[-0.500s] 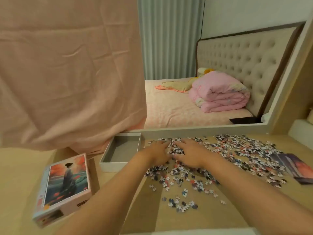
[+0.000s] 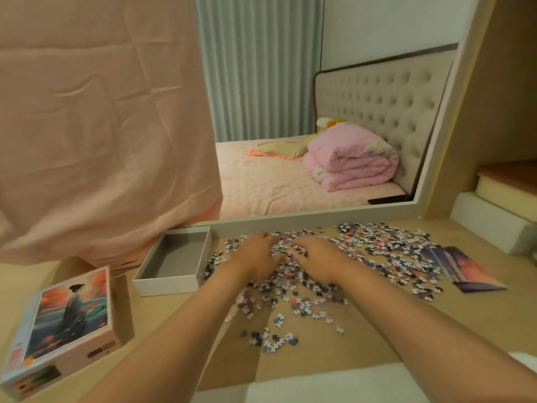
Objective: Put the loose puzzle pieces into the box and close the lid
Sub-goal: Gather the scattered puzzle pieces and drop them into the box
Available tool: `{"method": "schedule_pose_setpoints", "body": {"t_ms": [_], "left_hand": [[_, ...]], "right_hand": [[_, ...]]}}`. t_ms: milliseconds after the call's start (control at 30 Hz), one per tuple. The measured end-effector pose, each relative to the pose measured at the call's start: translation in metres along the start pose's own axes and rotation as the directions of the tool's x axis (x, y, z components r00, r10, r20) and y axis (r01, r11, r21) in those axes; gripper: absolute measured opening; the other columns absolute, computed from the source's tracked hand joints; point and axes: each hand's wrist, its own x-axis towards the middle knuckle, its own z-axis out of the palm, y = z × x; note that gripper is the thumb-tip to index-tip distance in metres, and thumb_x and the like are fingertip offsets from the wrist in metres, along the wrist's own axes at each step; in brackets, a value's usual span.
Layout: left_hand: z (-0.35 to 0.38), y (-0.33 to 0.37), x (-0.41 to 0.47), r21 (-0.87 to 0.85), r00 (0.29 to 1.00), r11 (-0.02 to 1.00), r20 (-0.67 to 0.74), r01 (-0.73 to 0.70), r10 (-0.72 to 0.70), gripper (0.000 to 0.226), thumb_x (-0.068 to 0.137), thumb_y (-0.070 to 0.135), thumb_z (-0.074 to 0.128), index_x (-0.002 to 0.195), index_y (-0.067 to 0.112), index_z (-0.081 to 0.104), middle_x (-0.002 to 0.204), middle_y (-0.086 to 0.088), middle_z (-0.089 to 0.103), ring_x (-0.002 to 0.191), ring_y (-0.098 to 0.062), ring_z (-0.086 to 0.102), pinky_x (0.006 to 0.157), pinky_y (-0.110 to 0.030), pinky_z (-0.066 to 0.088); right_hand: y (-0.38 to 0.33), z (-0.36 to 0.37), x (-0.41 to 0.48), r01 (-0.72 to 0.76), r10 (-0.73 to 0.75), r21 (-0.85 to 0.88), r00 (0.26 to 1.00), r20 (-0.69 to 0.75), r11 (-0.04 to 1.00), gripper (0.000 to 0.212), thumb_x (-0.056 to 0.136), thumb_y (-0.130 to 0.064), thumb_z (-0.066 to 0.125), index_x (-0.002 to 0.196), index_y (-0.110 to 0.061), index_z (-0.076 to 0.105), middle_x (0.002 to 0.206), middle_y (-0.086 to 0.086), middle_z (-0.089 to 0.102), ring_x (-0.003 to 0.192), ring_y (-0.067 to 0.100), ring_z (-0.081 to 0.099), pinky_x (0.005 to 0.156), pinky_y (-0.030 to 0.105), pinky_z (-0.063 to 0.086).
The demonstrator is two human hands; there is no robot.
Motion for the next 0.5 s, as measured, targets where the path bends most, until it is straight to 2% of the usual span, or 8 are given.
{"method": "schedule_pose_setpoints", "body": {"t_ms": [167,233,333,433,500], "left_hand": [[0.007,0.093,0.039,-0.001,0.984,0.985,-0.031,-0.175,0.175,0.053,0.096,0.040,0.050,0.146,0.023,0.040,0.147,-0.006,0.042,0.132,-0.027,0.042,0.110,-0.045,0.037],[0.018,0.133,0.052,0.013,0.970,0.970,-0.007,-0.242,0.242,0.054,0.096,0.039,0.050,0.146,0.022,0.040,0.148,-0.007,0.041,0.134,-0.027,0.040,0.111,-0.045,0.035],[0.042,0.187,0.071,0.024,0.949,0.950,0.049,-0.313,0.311,0.054,0.095,0.039,0.051,0.146,0.023,0.039,0.149,-0.006,0.039,0.135,-0.028,0.038,0.111,-0.048,0.035],[0.066,0.230,0.086,0.021,0.925,0.930,0.109,-0.368,0.364,0.058,0.093,0.034,0.053,0.147,0.020,0.038,0.148,-0.007,0.040,0.135,-0.030,0.039,0.109,-0.047,0.038],[0.079,0.252,0.093,-0.008,0.903,0.915,0.158,-0.403,0.399,0.060,0.092,0.035,0.055,0.147,0.019,0.038,0.149,-0.008,0.039,0.136,-0.030,0.038,0.109,-0.046,0.037]], "right_hand": [[0.076,-0.058,-0.032,-0.214,0.206,-0.059,0.971,-0.124,0.975,0.049,0.097,-0.041,0.051,0.144,-0.033,0.046,0.150,0.001,0.046,0.132,0.025,0.047,0.106,0.045,0.043],[0.116,-0.073,-0.049,-0.354,0.342,-0.098,0.932,-0.118,0.930,0.054,0.095,-0.042,0.052,0.147,-0.032,0.042,0.152,0.004,0.042,0.135,0.029,0.044,0.107,0.046,0.041],[0.173,-0.087,-0.079,-0.549,0.539,-0.151,0.836,-0.100,0.822,0.061,0.092,-0.050,0.049,0.148,-0.028,0.038,0.153,0.012,0.037,0.137,0.036,0.038,0.110,0.051,0.035],[0.216,-0.090,-0.101,-0.677,0.678,-0.171,0.732,-0.067,0.715,0.084,0.082,-0.071,0.046,0.152,-0.027,0.028,0.156,0.014,0.028,0.140,0.040,0.028,0.111,0.057,0.028],[0.232,-0.087,-0.109,-0.701,0.707,-0.158,0.707,-0.021,0.696,0.107,0.067,-0.088,0.043,0.154,-0.030,0.020,0.157,0.014,0.029,0.139,0.041,0.031,0.110,0.054,0.032]]}}
